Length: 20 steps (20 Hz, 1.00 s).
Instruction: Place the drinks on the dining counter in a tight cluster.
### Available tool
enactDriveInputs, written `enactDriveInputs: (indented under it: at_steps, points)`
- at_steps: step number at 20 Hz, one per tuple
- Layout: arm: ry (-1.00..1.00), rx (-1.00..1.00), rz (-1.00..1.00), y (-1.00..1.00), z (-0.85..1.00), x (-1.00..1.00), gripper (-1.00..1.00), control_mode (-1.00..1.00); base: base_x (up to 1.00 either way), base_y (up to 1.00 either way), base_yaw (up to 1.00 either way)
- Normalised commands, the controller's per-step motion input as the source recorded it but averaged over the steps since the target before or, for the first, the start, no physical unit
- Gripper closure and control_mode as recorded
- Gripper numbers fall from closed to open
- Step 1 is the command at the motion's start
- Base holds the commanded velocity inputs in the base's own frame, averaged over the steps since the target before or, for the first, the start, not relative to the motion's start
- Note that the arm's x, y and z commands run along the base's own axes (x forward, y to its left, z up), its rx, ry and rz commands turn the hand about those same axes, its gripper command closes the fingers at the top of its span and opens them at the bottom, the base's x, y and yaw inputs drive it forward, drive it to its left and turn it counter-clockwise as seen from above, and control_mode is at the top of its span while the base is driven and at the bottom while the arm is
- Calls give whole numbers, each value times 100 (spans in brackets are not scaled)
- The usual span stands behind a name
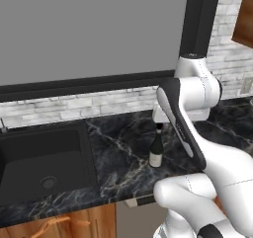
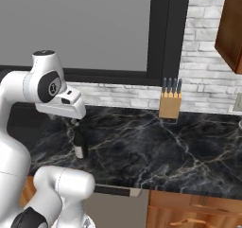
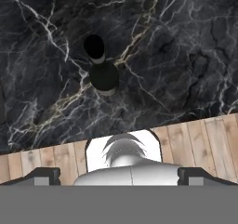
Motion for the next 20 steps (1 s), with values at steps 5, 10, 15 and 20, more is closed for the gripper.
enactDriveInputs:
  at_steps: [5, 10, 15, 20]
  points:
    - [2, 4, 31, 0, -15, 43, -100, -100, 0, 0, 0]
    - [3, 5, 44, -12, -9, 50, -100, -100, 0, 0, 0]
    - [-1, 15, 6, -21, -27, 26, -100, -100, 0, 0, 0]
    - [-9, 37, 5, -23, -59, 56, -100, -100, 0, 0, 0]
